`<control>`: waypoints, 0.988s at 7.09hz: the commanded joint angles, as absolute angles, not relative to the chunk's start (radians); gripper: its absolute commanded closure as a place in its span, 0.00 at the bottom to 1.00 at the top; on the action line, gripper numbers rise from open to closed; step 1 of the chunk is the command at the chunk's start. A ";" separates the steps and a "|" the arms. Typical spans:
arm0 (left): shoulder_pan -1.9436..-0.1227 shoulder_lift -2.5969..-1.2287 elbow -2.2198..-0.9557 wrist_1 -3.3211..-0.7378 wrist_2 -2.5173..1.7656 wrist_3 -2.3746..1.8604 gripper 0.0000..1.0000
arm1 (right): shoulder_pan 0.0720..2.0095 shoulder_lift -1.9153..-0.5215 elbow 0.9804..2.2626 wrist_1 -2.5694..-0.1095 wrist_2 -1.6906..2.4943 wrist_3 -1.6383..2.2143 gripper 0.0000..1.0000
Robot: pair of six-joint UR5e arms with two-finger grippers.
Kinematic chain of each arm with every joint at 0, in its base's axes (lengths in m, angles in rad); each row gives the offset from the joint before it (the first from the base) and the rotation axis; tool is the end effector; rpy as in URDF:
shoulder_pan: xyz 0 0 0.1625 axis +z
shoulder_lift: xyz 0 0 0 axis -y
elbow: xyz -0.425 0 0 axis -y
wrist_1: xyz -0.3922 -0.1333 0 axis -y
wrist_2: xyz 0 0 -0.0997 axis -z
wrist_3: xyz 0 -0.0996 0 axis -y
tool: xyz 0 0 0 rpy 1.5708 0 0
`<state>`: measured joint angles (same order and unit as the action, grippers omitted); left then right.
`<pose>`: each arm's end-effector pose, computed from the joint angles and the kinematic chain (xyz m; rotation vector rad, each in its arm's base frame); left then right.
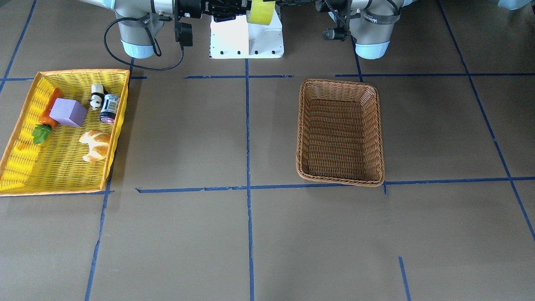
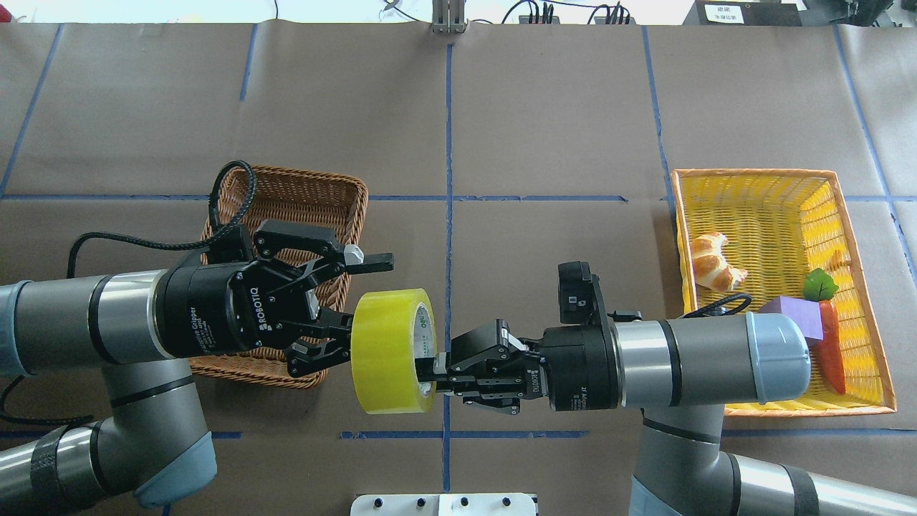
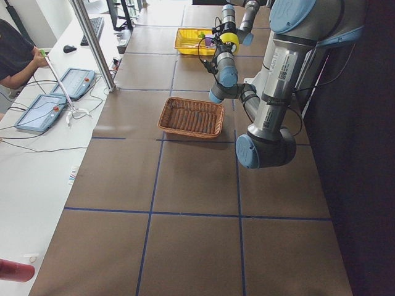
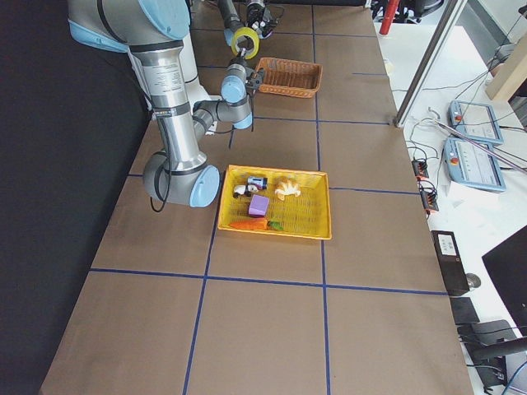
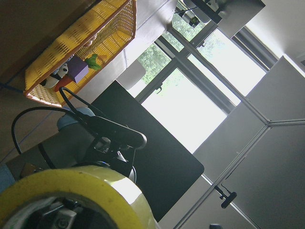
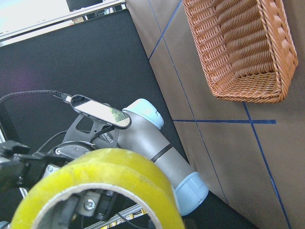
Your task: Move tape to another basket
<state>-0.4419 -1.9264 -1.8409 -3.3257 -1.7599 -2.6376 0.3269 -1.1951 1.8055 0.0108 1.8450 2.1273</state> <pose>0.3678 -0.3008 0.1916 -0.8306 2.2730 -0.4953 -0.4368 -0.2604 0.1962 -0.4010 -2.1355 0.2059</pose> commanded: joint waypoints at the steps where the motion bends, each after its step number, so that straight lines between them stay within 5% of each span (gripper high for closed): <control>1: -0.433 -1.925 -1.841 -3.326 -1.761 -2.638 0.52 | 0.327 -1.195 1.805 0.012 1.829 2.126 0.62; 2: -0.431 -1.925 -1.841 -3.326 -1.761 -2.640 0.72 | 0.319 -1.195 1.807 0.014 1.809 2.125 0.01; 3: -0.431 -1.925 -1.841 -3.326 -1.761 -2.638 0.89 | 0.311 -1.195 1.806 0.021 1.798 2.123 0.00; 7: -0.431 -1.918 -1.848 -3.327 -1.763 -2.637 0.93 | 0.310 -1.196 1.805 0.025 1.795 2.126 0.00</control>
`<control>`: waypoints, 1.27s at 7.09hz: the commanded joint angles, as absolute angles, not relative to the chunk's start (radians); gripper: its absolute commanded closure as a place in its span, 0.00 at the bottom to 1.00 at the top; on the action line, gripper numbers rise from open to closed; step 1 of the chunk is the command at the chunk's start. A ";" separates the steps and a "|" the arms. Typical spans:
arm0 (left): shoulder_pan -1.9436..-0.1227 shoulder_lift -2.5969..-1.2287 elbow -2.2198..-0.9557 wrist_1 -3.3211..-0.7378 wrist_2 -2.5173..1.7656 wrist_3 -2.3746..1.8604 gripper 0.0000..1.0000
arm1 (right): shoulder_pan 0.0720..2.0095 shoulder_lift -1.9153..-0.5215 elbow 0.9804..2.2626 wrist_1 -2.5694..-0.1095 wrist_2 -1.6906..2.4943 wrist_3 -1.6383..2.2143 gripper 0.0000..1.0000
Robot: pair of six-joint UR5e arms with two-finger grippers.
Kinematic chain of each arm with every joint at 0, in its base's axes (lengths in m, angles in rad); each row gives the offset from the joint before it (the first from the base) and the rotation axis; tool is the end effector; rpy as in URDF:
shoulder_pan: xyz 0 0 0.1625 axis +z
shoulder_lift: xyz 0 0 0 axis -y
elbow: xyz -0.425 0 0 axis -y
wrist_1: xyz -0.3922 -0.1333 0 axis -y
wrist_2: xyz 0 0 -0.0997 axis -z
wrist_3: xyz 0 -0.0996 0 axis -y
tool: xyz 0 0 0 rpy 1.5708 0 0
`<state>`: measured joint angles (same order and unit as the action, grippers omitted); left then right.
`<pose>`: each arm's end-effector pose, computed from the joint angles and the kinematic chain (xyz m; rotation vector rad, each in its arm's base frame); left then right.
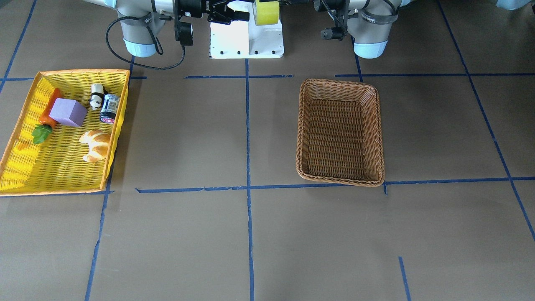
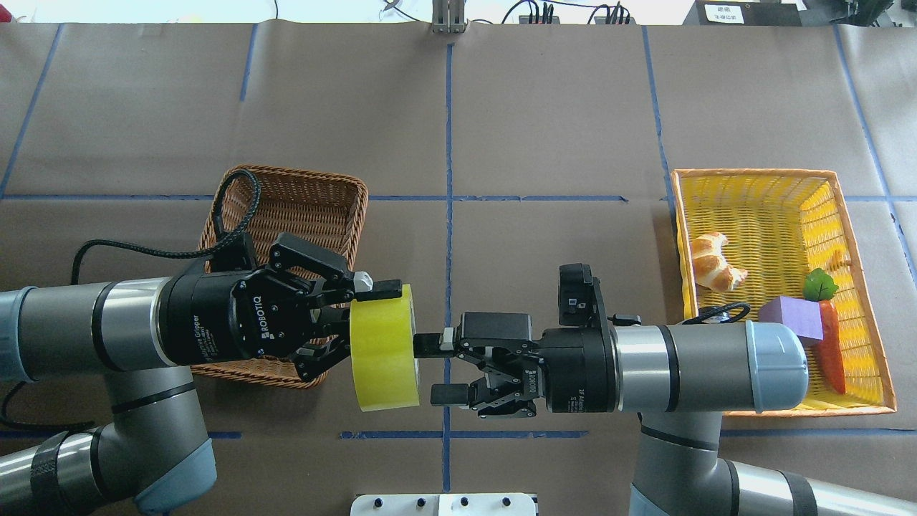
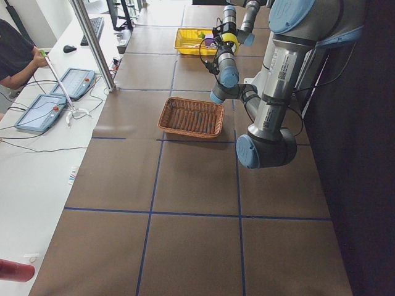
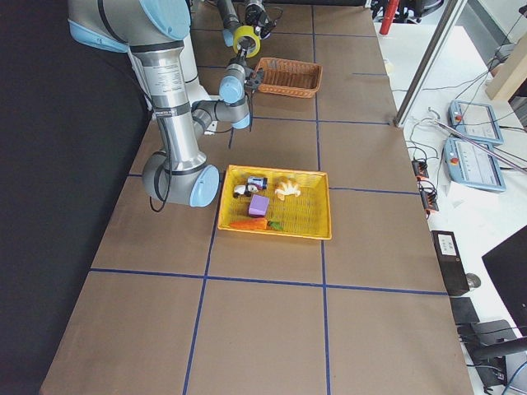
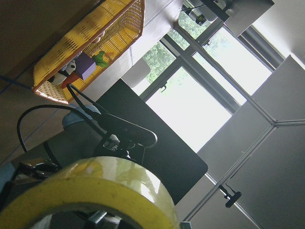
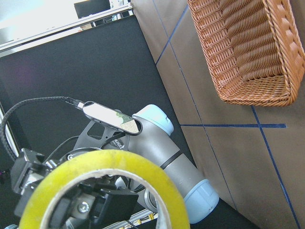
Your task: Move tape to another basket
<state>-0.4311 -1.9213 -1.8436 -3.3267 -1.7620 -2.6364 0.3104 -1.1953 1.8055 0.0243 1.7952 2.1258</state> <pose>0.3700 -0.2960 0.1931 -0.8415 2.2653 -0.4888 -0.4387 -0.2574 0.1953 -0.3917 -2.1620 0.2407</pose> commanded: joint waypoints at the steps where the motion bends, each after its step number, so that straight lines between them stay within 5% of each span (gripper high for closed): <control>1: -0.433 -1.913 -1.862 -3.327 -1.766 -2.634 0.93 | 0.311 -1.200 1.807 0.025 1.796 2.126 0.00; 5: -0.624 -1.881 -1.833 -3.295 -1.869 -2.617 0.96 | 0.454 -1.210 1.807 -0.007 1.830 2.109 0.00; 9: -0.741 -1.890 -1.912 -2.718 -2.115 -2.179 0.98 | 0.792 -1.221 1.825 -0.520 2.120 1.701 0.00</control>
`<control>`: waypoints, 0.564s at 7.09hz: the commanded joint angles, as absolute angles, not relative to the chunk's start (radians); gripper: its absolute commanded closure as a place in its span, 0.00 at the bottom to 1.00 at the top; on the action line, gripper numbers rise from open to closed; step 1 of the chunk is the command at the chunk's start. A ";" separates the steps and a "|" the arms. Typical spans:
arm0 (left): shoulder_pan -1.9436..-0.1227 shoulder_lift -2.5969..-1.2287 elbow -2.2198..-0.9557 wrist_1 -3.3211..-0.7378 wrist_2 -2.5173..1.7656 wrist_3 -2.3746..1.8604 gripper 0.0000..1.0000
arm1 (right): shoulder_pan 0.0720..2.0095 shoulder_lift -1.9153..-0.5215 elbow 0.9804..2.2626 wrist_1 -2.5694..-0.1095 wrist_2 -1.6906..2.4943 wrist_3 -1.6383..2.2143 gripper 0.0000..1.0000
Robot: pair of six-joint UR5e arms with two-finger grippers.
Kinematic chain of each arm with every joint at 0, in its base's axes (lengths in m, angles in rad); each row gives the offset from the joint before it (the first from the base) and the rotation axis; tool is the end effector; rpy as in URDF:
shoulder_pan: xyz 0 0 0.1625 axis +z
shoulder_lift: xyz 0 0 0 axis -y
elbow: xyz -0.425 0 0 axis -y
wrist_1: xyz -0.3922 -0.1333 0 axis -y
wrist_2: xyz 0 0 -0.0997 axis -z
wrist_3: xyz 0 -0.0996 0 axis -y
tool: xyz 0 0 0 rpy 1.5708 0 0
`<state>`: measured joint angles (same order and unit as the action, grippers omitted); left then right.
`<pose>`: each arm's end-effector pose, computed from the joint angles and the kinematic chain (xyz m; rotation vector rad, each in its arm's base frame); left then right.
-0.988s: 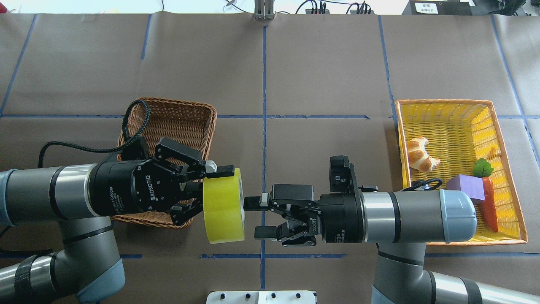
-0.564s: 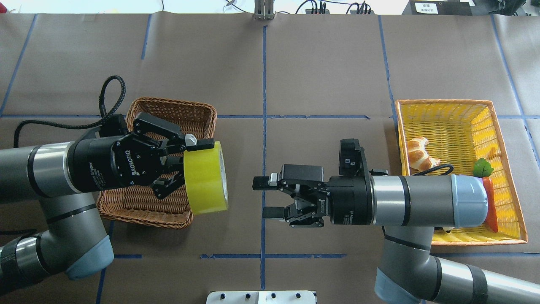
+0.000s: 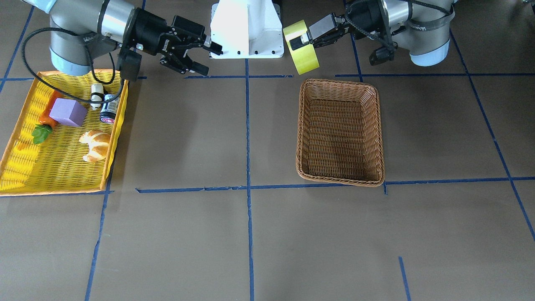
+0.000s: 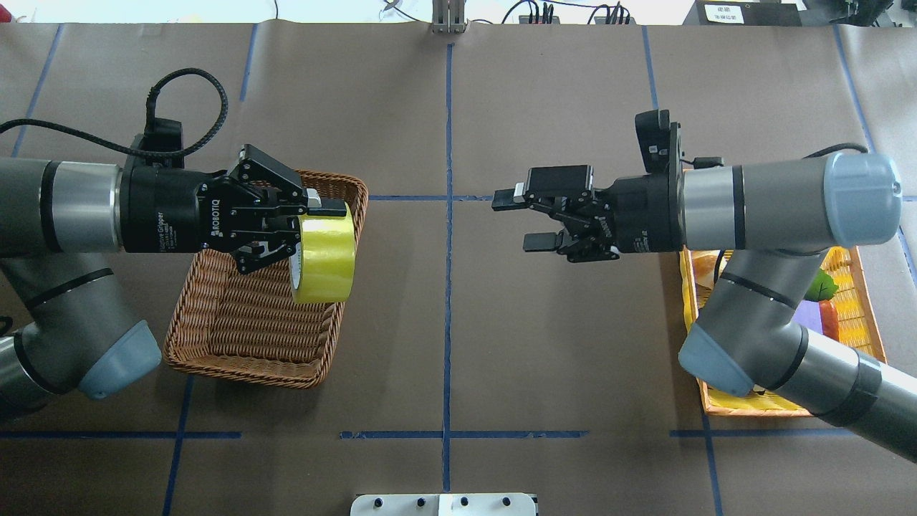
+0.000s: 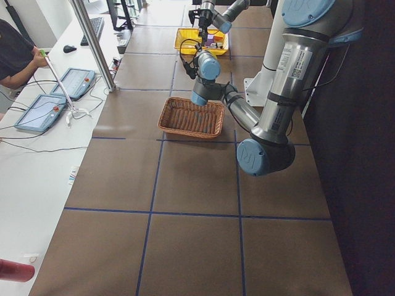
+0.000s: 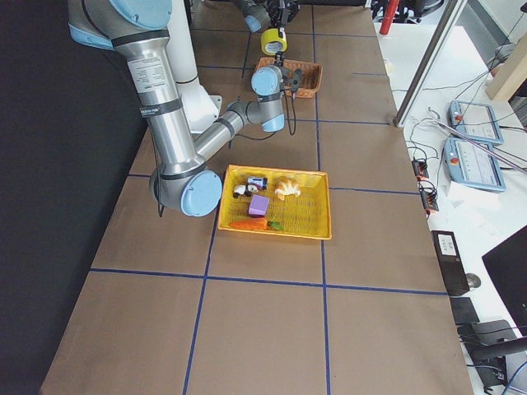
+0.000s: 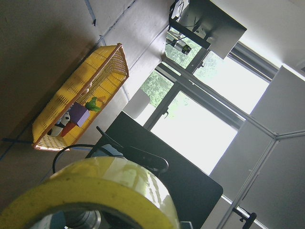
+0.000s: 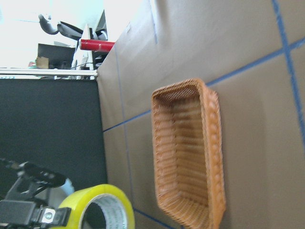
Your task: Move tape to another basket
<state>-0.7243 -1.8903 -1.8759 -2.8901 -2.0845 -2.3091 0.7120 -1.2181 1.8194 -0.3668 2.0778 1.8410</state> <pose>0.3156 -0.3919 0.2122 -0.3528 1.8918 -0.4930 -0.3471 -0.4117 0.2223 0.0342 -1.7819 0.2510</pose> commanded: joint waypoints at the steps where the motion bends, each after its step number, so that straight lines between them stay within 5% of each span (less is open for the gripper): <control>1: -0.739 -1.885 -1.948 -2.591 -2.115 -2.073 0.98 | 0.834 -1.227 1.827 -0.649 2.108 1.524 0.00; 4: -0.733 -1.882 -1.973 -2.232 -2.097 -1.672 0.99 | 0.960 -1.250 1.830 -1.010 2.088 1.051 0.00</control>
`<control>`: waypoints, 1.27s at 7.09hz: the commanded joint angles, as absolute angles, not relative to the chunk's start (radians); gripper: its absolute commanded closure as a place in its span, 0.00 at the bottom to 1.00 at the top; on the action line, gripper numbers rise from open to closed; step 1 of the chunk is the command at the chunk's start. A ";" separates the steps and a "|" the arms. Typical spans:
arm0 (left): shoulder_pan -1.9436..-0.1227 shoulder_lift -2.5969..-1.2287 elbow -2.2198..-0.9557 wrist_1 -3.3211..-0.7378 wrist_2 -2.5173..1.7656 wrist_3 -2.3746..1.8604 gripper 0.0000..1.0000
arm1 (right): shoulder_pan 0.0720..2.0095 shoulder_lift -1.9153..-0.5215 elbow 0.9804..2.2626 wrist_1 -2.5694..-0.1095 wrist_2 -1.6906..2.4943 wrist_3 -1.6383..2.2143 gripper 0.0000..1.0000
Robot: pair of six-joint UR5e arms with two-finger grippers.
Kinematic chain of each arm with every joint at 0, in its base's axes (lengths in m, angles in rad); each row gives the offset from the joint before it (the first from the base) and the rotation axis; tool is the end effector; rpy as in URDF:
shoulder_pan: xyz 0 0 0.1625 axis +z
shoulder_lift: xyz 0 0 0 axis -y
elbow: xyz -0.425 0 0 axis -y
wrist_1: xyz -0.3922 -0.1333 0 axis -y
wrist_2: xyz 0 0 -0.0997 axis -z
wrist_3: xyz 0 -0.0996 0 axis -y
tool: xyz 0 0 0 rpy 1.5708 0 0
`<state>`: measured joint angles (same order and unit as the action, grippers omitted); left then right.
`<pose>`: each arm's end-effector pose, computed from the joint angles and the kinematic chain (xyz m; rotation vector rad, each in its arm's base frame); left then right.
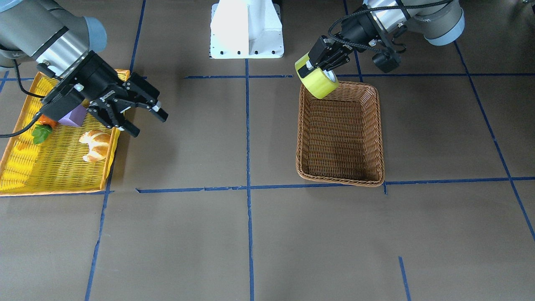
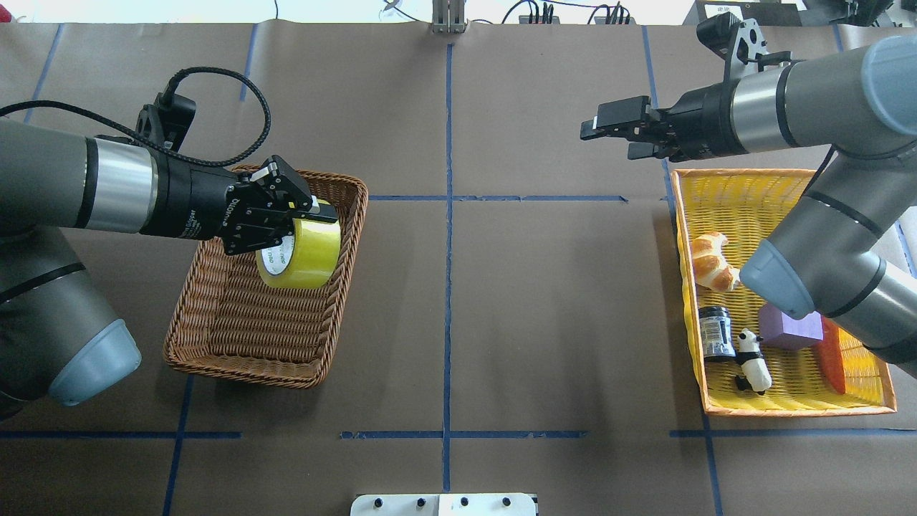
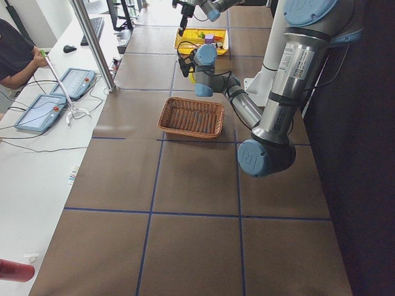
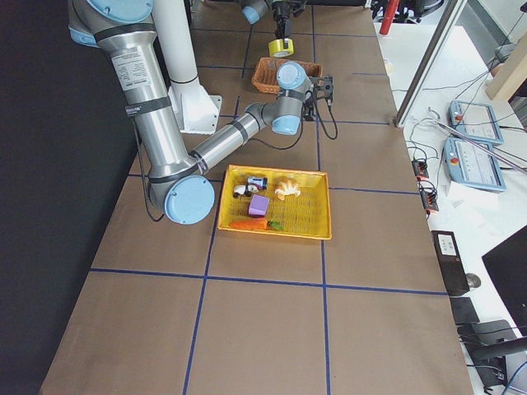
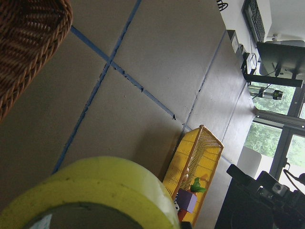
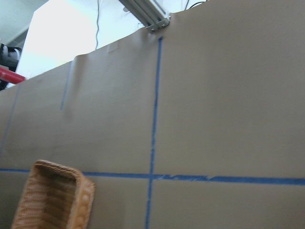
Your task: Move tape to another basket
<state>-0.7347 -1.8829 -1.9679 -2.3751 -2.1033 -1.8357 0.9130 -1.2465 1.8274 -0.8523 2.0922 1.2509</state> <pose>0.3300 -0.4097 0.2169 -0.0710 1.5328 -0.3953 -0.2842 -0.5048 0.2772 0.3682 -1.2864 0.1635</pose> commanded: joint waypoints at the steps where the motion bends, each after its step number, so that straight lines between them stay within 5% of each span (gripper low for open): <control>1: -0.720 -1.881 -1.971 -2.167 -2.057 -1.590 0.99 | 0.971 -1.252 1.833 -1.149 2.071 0.887 0.00; 4: -0.541 -1.899 -1.964 -1.805 -1.811 -1.317 0.99 | 0.991 -1.334 1.854 -1.319 2.055 0.648 0.00; 9: -0.554 -1.902 -1.858 -1.792 -1.750 -1.135 0.94 | 1.106 -1.494 1.893 -1.319 2.181 0.463 0.00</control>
